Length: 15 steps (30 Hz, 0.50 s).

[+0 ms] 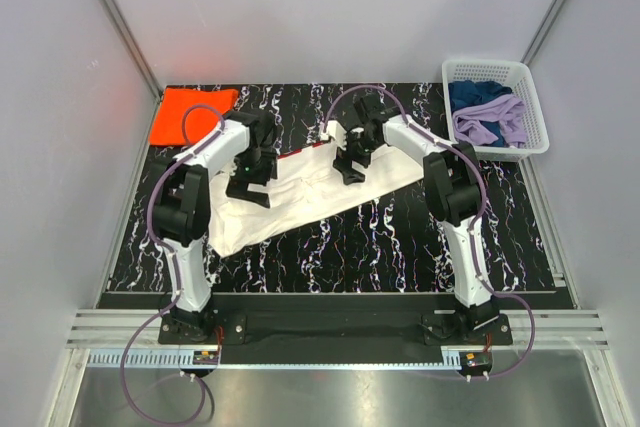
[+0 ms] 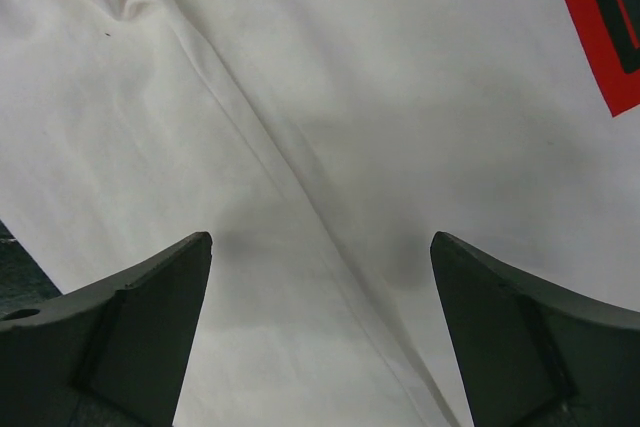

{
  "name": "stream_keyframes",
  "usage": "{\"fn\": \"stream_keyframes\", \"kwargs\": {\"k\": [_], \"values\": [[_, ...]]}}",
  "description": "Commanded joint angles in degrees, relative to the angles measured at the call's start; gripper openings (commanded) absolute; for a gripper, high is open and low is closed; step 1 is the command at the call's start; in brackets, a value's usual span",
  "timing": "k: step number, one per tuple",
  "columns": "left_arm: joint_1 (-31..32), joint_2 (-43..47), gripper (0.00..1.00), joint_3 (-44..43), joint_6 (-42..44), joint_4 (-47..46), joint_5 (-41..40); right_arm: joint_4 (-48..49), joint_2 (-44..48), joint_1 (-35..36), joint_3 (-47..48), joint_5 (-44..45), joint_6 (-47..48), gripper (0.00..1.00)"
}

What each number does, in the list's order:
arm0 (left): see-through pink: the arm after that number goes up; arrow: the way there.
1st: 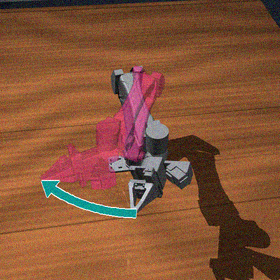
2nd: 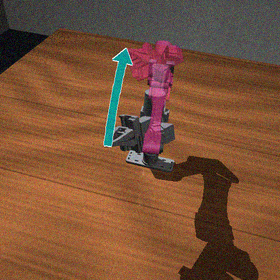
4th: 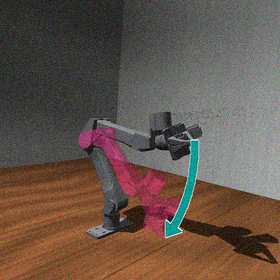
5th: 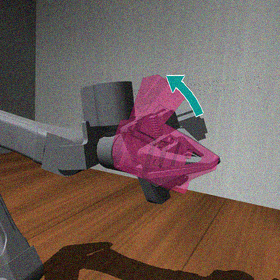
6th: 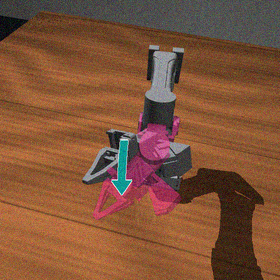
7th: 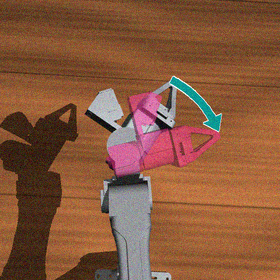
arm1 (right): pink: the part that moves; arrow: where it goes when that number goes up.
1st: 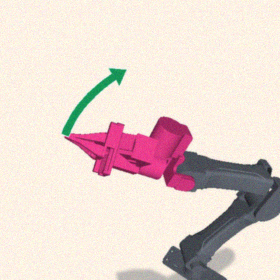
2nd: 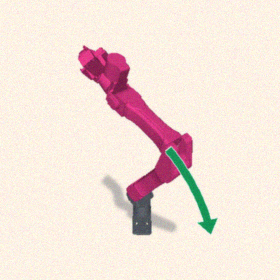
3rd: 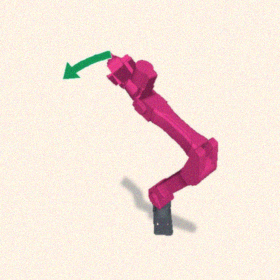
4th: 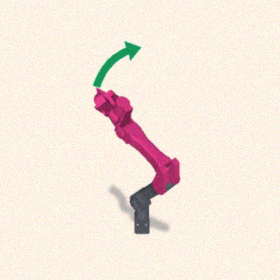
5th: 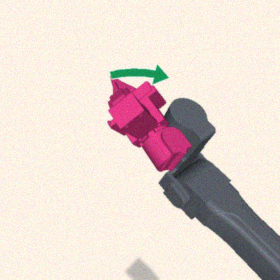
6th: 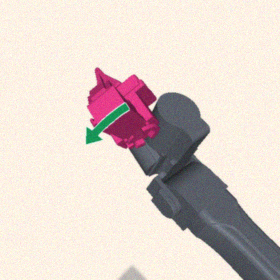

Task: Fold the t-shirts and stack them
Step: Fold the tshirt

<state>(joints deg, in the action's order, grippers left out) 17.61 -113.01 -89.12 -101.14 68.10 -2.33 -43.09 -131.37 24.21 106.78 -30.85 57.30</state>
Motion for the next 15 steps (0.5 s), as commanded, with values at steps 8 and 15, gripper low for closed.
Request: {"fn": "stream_keyframes", "kwargs": {"k": [8,15], "values": [[-0.99,-6.86,0.99,-3.78,-2.83,1.07,-3.47,-0.06,0.85,-0.92,-0.69,1.85,-0.42,0.97],[-0.2,-10.12,0.99,-5.01,-2.31,1.86,-4.87,2.58,2.7,-1.0,-5.88,4.39,-1.66,0.99]]}}
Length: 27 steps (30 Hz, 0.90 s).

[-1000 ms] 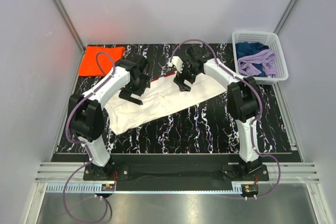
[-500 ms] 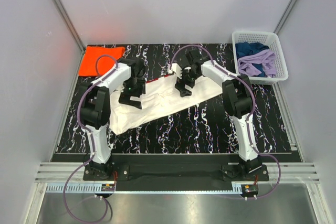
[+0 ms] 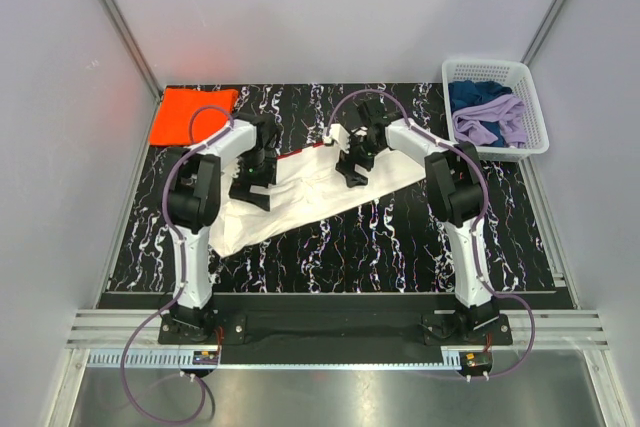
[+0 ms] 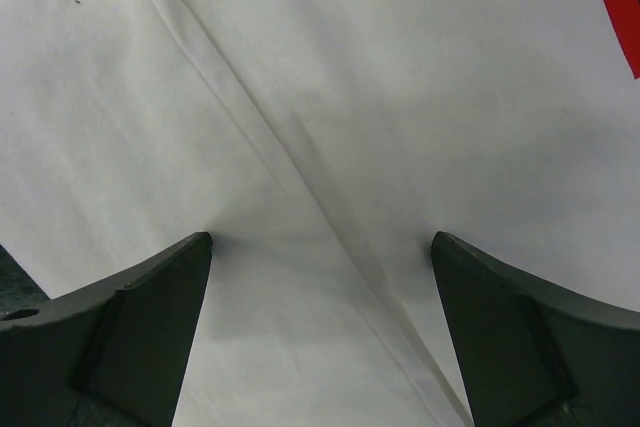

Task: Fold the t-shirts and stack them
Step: Fold the tshirt

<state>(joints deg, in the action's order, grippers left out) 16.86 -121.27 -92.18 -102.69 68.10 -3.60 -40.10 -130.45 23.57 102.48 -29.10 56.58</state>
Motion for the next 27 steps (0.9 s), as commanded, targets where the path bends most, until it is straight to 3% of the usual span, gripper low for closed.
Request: {"fn": "stream_keyframes", "kwargs": {"k": [1,8,14,19,24,27], "values": [[0.63,-2.04,0.99,-2.04,-0.49,1.95,-3.87,-0.77,1.43,-0.2,-0.62,2.56,-1.64,0.98],[0.54,-5.37,0.99,-7.39,6.25,6.25,-8.27,-2.7,2.04,1.21,-0.43,2.65,-7.79,0.97],[-0.25,-11.26,0.99,-14.78,13.73,9.16,-9.85,-7.53,2.49,6.3,-2.54,10.28,-11.66,0.96],[-0.25,-12.85,0.99,-15.92,19.45,6.09,-10.81,-9.64,2.22,11.58,-5.62,18.11,-17.44,0.94],[-0.07,-12.85,0.98,-15.92,33.59,-1.11,-11.71,-10.26,4.15,14.04,-10.0,20.05,-25.45,0.92],[0.01,-13.11,0.98,-15.4,39.75,-4.71,-9.6,-10.88,4.33,14.75,-10.54,24.86,-34.93,0.93]]}}
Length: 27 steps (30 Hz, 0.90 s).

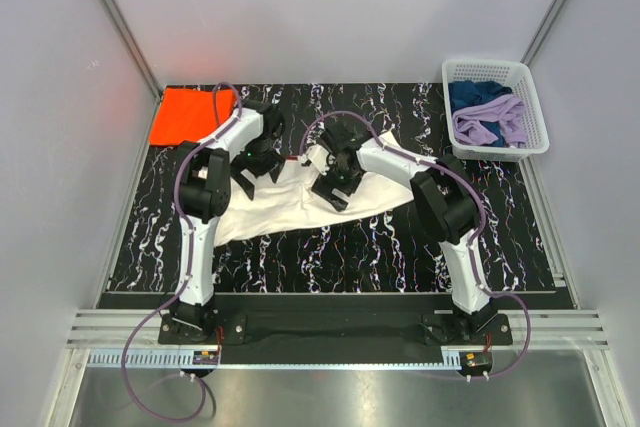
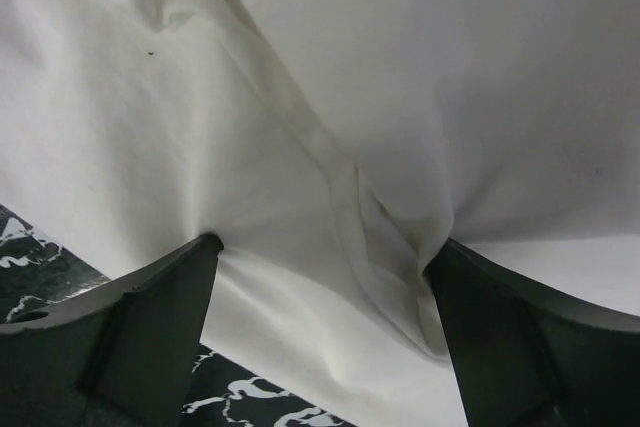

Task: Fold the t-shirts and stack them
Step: Fold the tshirt

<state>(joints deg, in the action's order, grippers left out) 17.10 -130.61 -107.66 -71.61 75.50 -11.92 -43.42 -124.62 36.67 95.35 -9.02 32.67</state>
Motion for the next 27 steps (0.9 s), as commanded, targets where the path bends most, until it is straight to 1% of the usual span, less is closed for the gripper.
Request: {"fn": "stream_keyframes", "kwargs": {"k": [1,2,3,4,5,6,7,8,9,10,11,12,13,15,16,17,19,20,22,23,27], "values": [[-0.23,-3.78,0.97,0.25,9.9,-12.83,-0.83,-7.73,-1.59,2.0,-3.68,6.1,-16.79,0.95],[-0.14,-3.6,0.97,0.43,12.53,-15.36,-0.47,-7.65,-1.42,2.01,-3.94,6.99,-19.63,0.98],[0.21,-2.99,0.96,1.82,14.2,-17.04,0.66,-7.56,-1.24,2.01,-5.25,7.08,-24.53,0.98],[0.39,-2.64,0.96,2.36,15.53,-18.36,1.28,-7.04,-0.63,2.01,-6.13,6.39,-26.49,0.98],[0.39,-2.46,0.96,3.06,18.67,-20.03,2.33,-6.33,-0.19,2.01,-7.27,5.51,-28.51,0.98],[0.47,-2.46,0.93,3.5,20.27,-22.83,4.95,-5.54,0.33,2.01,-9.89,4.72,-30.45,0.98],[0.65,-2.46,0.93,3.59,21.59,-23.64,5.85,-4.67,0.95,2.18,-10.97,4.97,-35.69,0.98],[0.74,-2.55,0.92,3.59,24.21,-25.56,7.08,-3.87,1.91,2.1,-11.85,4.71,-38.09,0.98],[1.09,-2.64,0.92,3.59,25.37,-26.28,9.18,-3.34,2.44,2.18,-13.68,2.71,-42.29,0.97],[1.35,-3.25,0.92,3.59,27.38,-27.07,10.42,-2.21,3.49,2.44,-14.57,1.82,-44.42,0.97],[1.35,-3.86,0.89,3.33,28.28,-28.12,13.47,-1.59,4.11,2.71,-15.36,0.85,-46.36,0.97],[1.62,-4.21,0.88,2.72,29.07,-27.87,14.11,-0.8,4.73,3.67,-17.02,-0.81,-48.2,0.97],[1.88,-4.31,0.88,2.54,29.95,-28.3,14.56,-0.18,5.43,4.11,-17.82,-1.44,-52.57,0.96],[2.84,-3.43,0.88,2.63,33.81,-30.32,14.65,2.19,7.36,6.21,-19.67,-3.71,-56.46,0.96],[3.11,-3.08,0.88,2.28,35.04,-30.42,14.56,3.24,8.07,6.83,-20.02,-3.64,-60.31,0.96],[3.29,-2.12,0.88,1.49,37.57,-31.2,14.82,4.12,9.55,7.54,-20.38,-3.81,-62.09,0.96],[3.81,-1.15,0.88,0.09,39.96,-31.12,14.91,5.36,11.06,8.85,-20.65,-4.52,-66.47,0.96],[3.9,-0.79,0.88,-2.18,41.89,-29.99,15.17,5.54,12.45,9.21,-20.3,-3.91,-67.46,0.97],[3.81,1.14,0.89,-4.04,43.31,-28.4,15.7,4.4,13.69,9.39,-18.37,-1.8,-68.0,0.98],[3.81,2.45,0.89,-4.66,43.57,-27.09,14.48,2.66,14.92,9.39,-17.66,-0.92,-67.04,0.99],[3.64,12.11,0.91,-1.96,41.04,-26.29,12.11,-3.85,17.65,9.13,-12.14,8.55,-58.7,1.0]]}}
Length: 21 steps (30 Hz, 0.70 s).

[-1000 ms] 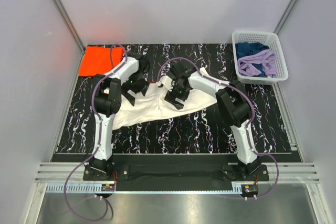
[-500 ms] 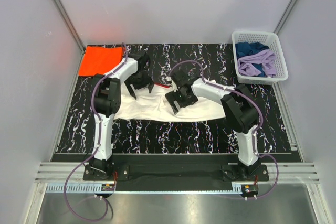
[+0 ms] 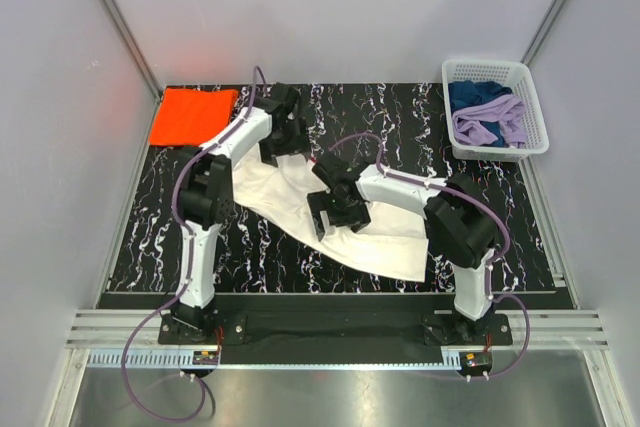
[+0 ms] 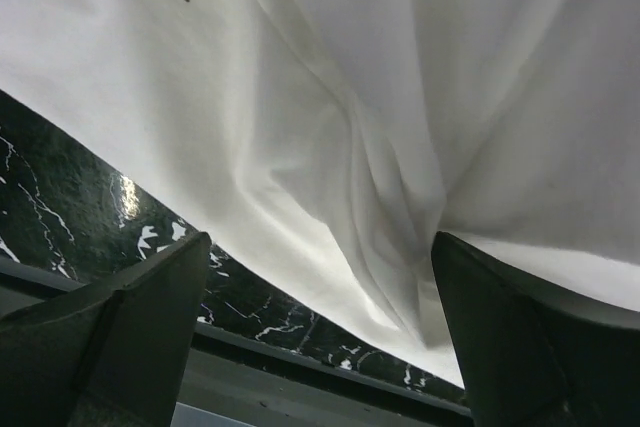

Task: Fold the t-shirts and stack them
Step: Fold the tshirt

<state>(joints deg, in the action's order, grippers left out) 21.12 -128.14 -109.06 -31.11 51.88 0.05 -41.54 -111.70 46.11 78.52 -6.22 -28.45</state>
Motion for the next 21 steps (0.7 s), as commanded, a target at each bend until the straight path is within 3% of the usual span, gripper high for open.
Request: {"fn": "stream_keyframes", "kwargs": {"k": [1,8,11,15,21], "values": [[-0.47,14.45,0.91,0.41,-0.43,-2.66,-1.62,-7.57,5.26,-0.4,5.32,5.87,6.61,1.0],[-0.91,24.6,0.93,7.18,-18.33,5.76,-7.27,-11.29,10.44,-3.65,5.95,9.3,22.89,1.0],[-0.56,24.69,0.99,12.08,-26.85,7.36,-5.77,-7.6,13.6,-3.74,2.44,7.02,29.83,1.0],[-0.21,23.29,0.99,16.15,-37.07,6.75,-5.41,-3.63,15.02,-3.92,-0.57,-0.61,36.34,1.0],[-0.21,16.62,0.99,11.78,-44.11,7.61,-5.68,-5.04,10.81,-4.53,1.28,-2.22,40.39,1.0]]}}
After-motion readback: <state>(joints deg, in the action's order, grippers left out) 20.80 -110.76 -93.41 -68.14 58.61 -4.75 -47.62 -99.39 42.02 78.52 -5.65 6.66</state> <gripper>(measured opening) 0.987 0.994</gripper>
